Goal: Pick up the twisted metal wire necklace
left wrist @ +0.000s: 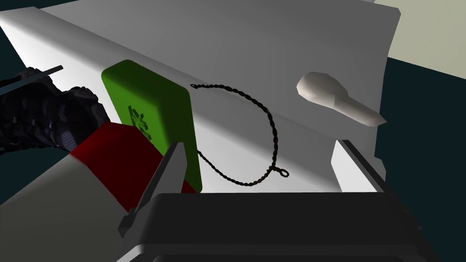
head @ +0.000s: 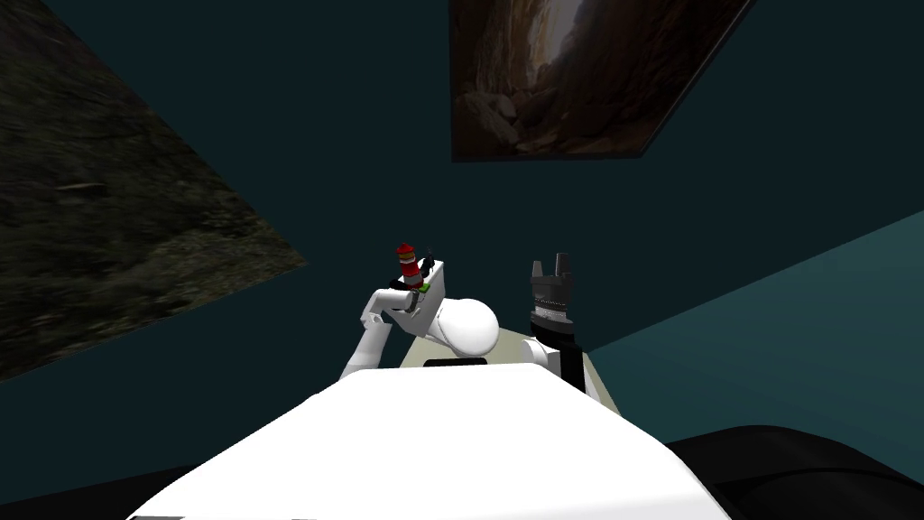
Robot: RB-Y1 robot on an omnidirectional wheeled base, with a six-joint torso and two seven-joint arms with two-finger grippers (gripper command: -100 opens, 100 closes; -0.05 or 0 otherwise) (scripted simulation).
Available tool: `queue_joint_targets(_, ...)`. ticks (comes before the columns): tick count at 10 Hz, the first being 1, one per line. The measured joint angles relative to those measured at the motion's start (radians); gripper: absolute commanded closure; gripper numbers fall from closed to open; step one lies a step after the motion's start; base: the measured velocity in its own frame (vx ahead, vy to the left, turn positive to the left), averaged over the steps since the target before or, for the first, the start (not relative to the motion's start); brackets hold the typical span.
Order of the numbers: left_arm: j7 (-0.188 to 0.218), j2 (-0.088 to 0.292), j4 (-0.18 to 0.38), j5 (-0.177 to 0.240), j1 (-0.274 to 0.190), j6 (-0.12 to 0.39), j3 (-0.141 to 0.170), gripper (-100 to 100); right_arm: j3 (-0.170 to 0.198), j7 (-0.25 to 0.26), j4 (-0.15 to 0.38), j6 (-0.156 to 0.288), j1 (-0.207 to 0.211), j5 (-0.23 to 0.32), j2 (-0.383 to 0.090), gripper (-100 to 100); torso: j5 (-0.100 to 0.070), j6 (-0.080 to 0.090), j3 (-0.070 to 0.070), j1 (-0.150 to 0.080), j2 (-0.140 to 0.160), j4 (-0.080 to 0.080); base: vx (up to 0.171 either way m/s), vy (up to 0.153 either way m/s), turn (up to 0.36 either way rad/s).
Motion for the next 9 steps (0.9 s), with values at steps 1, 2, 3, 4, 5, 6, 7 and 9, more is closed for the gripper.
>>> queue_joint_targets(1, 0.001, 0.001, 0.015, -0.001, -0.003, -0.016, 0.002, -100, 0.0, 0.0, 0.0, 0.0, 0.0, 0.0, 0.0, 0, 0.0, 0.0, 0.0, 0.0, 0.0, 0.0, 0.0, 0.0, 0.0)
queue_joint_targets(2, 0.001, 0.001, 0.017, -0.001, -0.003, -0.02, 0.002, 100, 0.0, 0.0, 0.0, 0.0, 0.0, 0.0, 0.0, 0, 0.0, 0.0, 0.0, 0.0, 0.0, 0.0, 0.0, 0.0, 0.0)
queue_joint_targets(3, 0.001, 0.001, 0.017, -0.001, -0.003, -0.019, 0.002, 100, 0.0, 0.0, 0.0, 0.0, 0.0, 0.0, 0.0, 0, 0.0, 0.0, 0.0, 0.0, 0.0, 0.0, -0.009, -0.001, 0.014)
queue_joint_targets(4, 0.001, 0.001, 0.019, -0.001, 0.0, -0.017, 0.002, 100, 0.0, 0.0, 0.0, 0.0, 0.0, 0.0, 0.0, 0, -0.001, 0.001, 0.0, -0.001, -0.001, 0.002, 0.0, 0.0, 0.0)
queue_joint_targets(5, 0.001, 0.001, 0.018, -0.001, -0.001, -0.017, 0.002, 100, 0.0, 0.0, 0.0, 0.0, 0.0, 0.0, 0.0, 0, -0.001, 0.001, 0.0, -0.001, -0.001, 0.001, 0.0, 0.0, 0.0)
queue_joint_targets(6, 0.001, 0.001, 0.019, -0.001, -0.001, -0.017, 0.002, 100, 0.0, 0.0, 0.0, 0.0, 0.0, 0.0, 0.0, 0, -0.001, 0.001, 0.0, -0.001, -0.001, 0.001, 0.0, 0.0, 0.0)
queue_joint_targets(7, 0.001, 0.001, 0.019, -0.001, -0.001, -0.017, 0.002, 0, 0.0, 0.0, 0.0, 0.0, 0.0, 0.0, 0.0, 0, -0.001, 0.001, 0.0, -0.001, -0.001, 0.001, 0.0, 0.0, 0.0)
queue_joint_targets(9, 0.0, 0.0, 0.001, 0.0, 0.003, -0.005, 0.0, 100, 0.0, 0.0, 0.0, 0.0, 0.0, 0.0, 0.0, 0, -0.001, 0.001, 0.0, -0.002, -0.002, 0.002, 0.013, -0.004, 0.033)
